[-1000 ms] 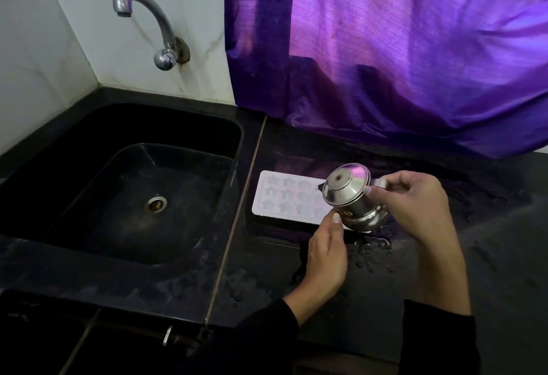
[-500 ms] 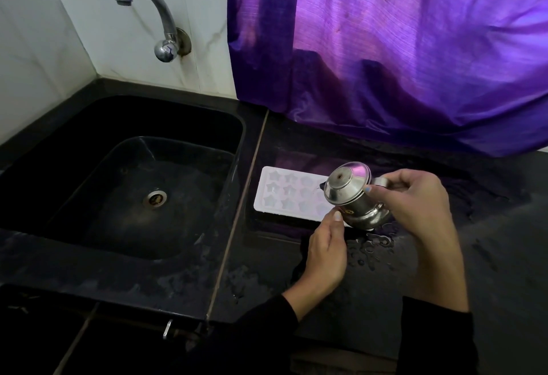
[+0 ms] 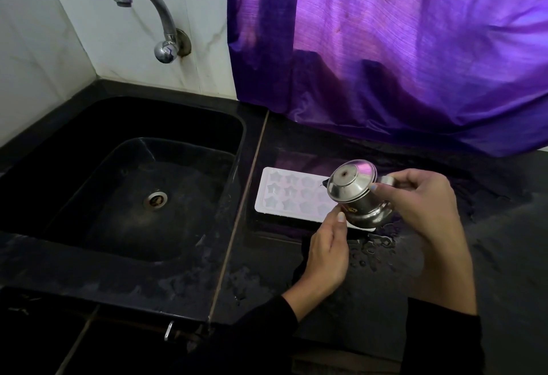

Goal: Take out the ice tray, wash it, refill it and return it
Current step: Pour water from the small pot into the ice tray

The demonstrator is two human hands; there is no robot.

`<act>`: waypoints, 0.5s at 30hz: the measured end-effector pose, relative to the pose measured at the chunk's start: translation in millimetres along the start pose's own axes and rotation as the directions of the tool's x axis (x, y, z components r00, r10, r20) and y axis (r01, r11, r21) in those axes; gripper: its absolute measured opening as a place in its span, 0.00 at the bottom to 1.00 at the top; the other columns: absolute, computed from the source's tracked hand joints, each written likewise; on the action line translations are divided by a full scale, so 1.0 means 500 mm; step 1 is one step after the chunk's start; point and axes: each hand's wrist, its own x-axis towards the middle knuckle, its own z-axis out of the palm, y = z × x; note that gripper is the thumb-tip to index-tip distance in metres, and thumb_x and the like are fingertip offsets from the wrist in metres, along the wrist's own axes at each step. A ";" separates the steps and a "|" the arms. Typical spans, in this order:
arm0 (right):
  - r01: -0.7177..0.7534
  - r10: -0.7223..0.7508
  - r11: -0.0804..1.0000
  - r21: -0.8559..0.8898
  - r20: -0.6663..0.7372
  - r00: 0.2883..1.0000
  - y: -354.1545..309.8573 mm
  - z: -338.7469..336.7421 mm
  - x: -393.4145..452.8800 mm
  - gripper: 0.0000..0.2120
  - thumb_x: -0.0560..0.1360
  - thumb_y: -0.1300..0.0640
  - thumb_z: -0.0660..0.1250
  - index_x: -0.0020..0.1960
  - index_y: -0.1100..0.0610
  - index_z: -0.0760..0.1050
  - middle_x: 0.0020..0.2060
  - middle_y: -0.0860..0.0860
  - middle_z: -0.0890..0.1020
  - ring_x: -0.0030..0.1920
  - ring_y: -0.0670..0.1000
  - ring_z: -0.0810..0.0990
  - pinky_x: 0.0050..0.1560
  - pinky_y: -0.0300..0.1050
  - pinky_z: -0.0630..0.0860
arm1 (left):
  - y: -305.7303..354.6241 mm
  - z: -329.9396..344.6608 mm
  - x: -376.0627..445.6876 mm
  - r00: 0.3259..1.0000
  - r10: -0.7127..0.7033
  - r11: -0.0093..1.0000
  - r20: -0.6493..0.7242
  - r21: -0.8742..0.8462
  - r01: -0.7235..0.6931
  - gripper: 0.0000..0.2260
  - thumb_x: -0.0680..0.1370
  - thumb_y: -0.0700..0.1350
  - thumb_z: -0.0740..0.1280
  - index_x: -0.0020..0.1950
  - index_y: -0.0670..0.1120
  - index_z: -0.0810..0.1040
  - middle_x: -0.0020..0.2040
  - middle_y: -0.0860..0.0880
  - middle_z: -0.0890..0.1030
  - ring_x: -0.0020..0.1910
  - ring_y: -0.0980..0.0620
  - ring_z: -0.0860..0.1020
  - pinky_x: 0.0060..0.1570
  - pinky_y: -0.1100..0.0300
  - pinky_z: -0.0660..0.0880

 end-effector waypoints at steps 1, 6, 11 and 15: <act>-0.002 0.002 0.999 0.040 -0.003 1.000 0.001 -0.001 0.000 0.06 0.66 0.54 0.77 0.39 0.53 0.81 0.35 0.50 0.85 0.40 0.54 0.84 0.49 0.60 0.81 | 0.003 -0.001 -0.001 1.000 0.010 1.000 -0.003 -0.003 -0.010 0.18 0.83 0.52 0.51 0.72 0.54 0.68 0.67 0.57 0.74 0.67 0.63 0.70 0.69 0.56 0.67; -0.012 0.010 0.981 0.192 0.011 1.000 -0.005 0.000 0.000 0.05 0.68 0.61 0.76 0.39 0.56 0.81 0.35 0.54 0.85 0.40 0.56 0.85 0.50 0.61 0.81 | 0.008 -0.003 0.000 0.998 0.044 0.999 -0.044 -0.029 -0.046 0.20 0.82 0.55 0.51 0.73 0.54 0.66 0.68 0.58 0.74 0.68 0.63 0.69 0.70 0.54 0.67; 0.022 -0.025 0.985 0.174 0.016 1.000 -0.015 0.011 -0.001 0.05 0.68 0.59 0.76 0.37 0.55 0.80 0.34 0.52 0.85 0.41 0.56 0.85 0.51 0.62 0.80 | 0.008 -0.006 0.004 0.996 0.029 0.999 -0.089 -0.033 -0.032 0.28 0.76 0.64 0.50 0.73 0.54 0.67 0.68 0.57 0.74 0.68 0.61 0.69 0.69 0.51 0.67; 0.048 -0.052 0.992 0.117 0.031 0.998 -0.020 0.024 0.000 0.05 0.65 0.53 0.76 0.37 0.50 0.81 0.34 0.49 0.85 0.40 0.54 0.85 0.49 0.63 0.80 | 0.006 -0.012 0.004 0.995 0.003 0.999 -0.096 -0.043 -0.007 0.31 0.74 0.66 0.50 0.73 0.53 0.66 0.69 0.56 0.73 0.69 0.60 0.69 0.70 0.51 0.66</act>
